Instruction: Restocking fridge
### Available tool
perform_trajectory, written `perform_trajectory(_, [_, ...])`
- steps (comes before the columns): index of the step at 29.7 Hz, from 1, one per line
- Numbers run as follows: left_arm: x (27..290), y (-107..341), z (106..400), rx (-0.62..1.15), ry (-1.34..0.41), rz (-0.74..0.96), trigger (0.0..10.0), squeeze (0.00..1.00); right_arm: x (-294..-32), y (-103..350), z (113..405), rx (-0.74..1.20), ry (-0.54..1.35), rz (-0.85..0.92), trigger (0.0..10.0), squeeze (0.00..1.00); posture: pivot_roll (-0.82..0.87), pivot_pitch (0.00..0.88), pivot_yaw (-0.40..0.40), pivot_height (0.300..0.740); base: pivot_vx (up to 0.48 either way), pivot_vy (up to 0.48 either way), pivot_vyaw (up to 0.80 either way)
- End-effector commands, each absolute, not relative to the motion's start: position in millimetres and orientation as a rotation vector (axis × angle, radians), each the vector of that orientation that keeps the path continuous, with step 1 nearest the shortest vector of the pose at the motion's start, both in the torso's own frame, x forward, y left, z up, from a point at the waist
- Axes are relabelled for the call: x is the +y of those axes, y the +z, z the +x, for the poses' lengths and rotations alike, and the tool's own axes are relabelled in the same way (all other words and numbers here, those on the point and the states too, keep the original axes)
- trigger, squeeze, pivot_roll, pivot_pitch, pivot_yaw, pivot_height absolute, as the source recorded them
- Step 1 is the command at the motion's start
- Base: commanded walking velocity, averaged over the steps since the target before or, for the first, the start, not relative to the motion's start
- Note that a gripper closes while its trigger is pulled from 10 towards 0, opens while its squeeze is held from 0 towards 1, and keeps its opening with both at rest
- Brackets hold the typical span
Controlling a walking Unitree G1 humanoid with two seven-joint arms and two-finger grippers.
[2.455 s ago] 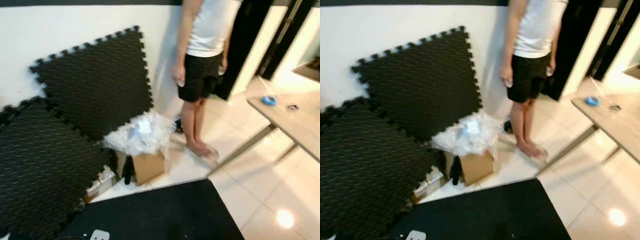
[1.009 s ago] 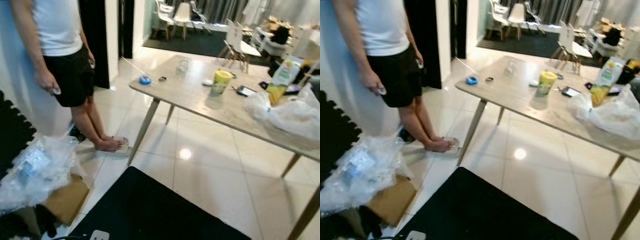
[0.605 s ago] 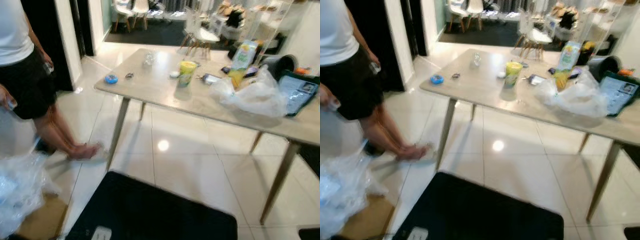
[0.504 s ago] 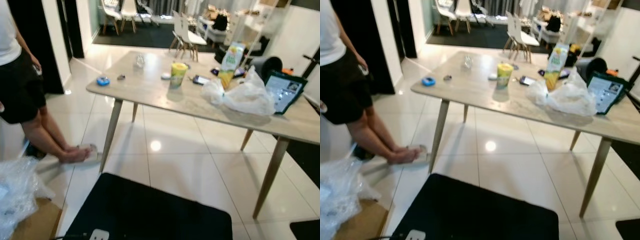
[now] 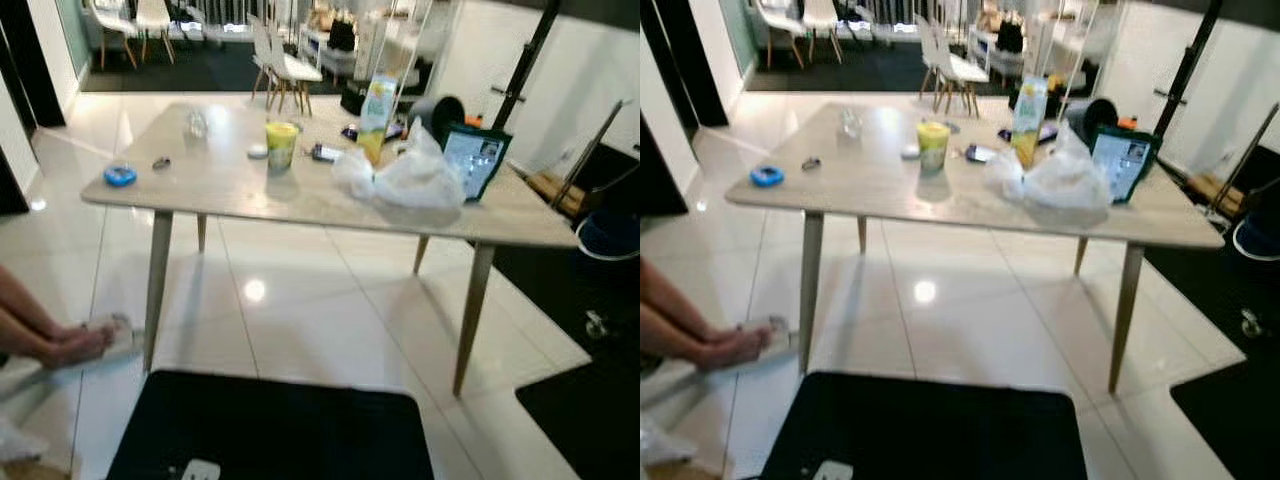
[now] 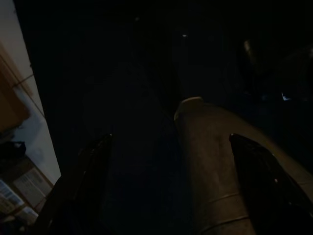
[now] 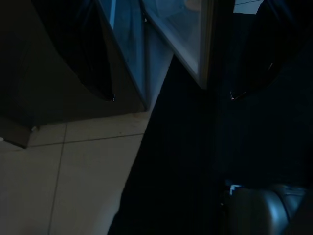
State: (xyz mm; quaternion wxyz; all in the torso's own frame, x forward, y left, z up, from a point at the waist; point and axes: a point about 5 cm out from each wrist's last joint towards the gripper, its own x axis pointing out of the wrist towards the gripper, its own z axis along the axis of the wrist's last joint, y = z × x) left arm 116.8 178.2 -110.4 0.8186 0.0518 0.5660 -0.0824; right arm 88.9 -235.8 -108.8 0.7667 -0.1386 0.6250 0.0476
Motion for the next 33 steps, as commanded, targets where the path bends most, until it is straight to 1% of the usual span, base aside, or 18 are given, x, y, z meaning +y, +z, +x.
perform_trajectory(1, [176.1, -114.3, 104.2, 1.255, -0.182, 0.102, 10.0, 0.0, -238.3, -106.7, 95.7, 1.336, 0.091, -0.309, 10.0, 0.0, 0.04, 0.0, -0.04, 0.74, 0.0, 0.0, 0.0])
perform_trajectory(3, [176.1, -114.3, 104.2, 1.255, -0.182, 0.102, 10.0, 0.0, -238.3, -106.7, 95.7, 1.336, 0.091, -0.309, 10.0, 0.0, 0.04, 0.0, -0.04, 0.74, 0.0, 0.0, 0.0])
perform_trajectory(4, [171.8, -114.9, 103.2, 1.255, -0.185, 0.097, 10.0, 0.0, -242.1, -105.6, 96.4, 1.333, 0.079, -0.314, 10.0, 0.0, 0.02, 0.0, -0.057, 0.74, 0.0, 0.0, 0.0])
perform_trajectory(6, [169.0, -115.4, 102.2, 1.255, -0.188, 0.094, 10.0, 0.0, -244.6, -104.9, 96.6, 1.332, 0.071, -0.317, 10.0, 0.0, 0.02, 0.0, -0.057, 0.74, 0.0, 0.0, 0.0])
perform_trajectory(7, [168.2, -115.5, 102.0, 1.255, -0.188, 0.094, 10.0, 0.0, -245.8, -104.5, 96.8, 1.332, 0.072, -0.322, 10.0, 0.0, 0.03, 0.0, -0.072, 0.74, 0.0, 0.0, 0.0])
perform_trajectory(12, [167.6, -114.9, 104.7, 1.241, -0.178, 0.088, 10.0, 0.0, -251.0, -103.0, 97.1, 1.335, 0.079, -0.362, 10.0, 0.0, 0.04, 0.0, -0.078, 0.74, 0.0, 0.0, 0.0])
perform_trajectory(15, [169.4, -114.6, 105.2, 1.237, -0.17, 0.106, 10.0, 0.0, -252.6, -102.8, 96.2, 1.338, 0.078, -0.38, 10.0, 0.0, 0.05, 0.0, -0.071, 0.74, 0.0, 0.0, 0.0])
perform_trajectory(16, [173.7, -115.7, 99.9, 1.249, -0.179, 0.149, 10.0, 0.0, -255.3, -104.8, 83.5, 1.351, 0.073, -0.379, 10.0, 0.0, 0.03, 0.0, -0.058, 0.74, 0.0, 0.0, 0.0])
perform_trajectory(21, [180.9, -115.8, 96.2, 1.248, -0.161, 0.174, 10.0, 0.0, -255.6, -106.8, 72.1, 1.367, 0.073, -0.374, 10.0, 0.0, 0.03, 0.0, -0.054, 0.74, 0.0, 0.0, 0.0])
perform_trajectory(27, [186.5, -113.0, 104.4, 1.204, -0.106, 0.169, 10.0, 0.0, -254.5, -109.4, 57.4, 1.398, 0.076, -0.37, 10.0, 0.0, 0.03, 0.0, -0.04, 0.74, 0.0, 0.0, 0.0])
perform_trajectory(33, [187.2, -112.1, 107.5, 1.195, -0.107, 0.171, 10.0, 0.0, -248.8, -110.1, 64.1, 1.388, 0.079, -0.36, 10.0, 0.0, 0.03, 0.0, -0.032, 0.74, 0.0, 0.0, 0.0])
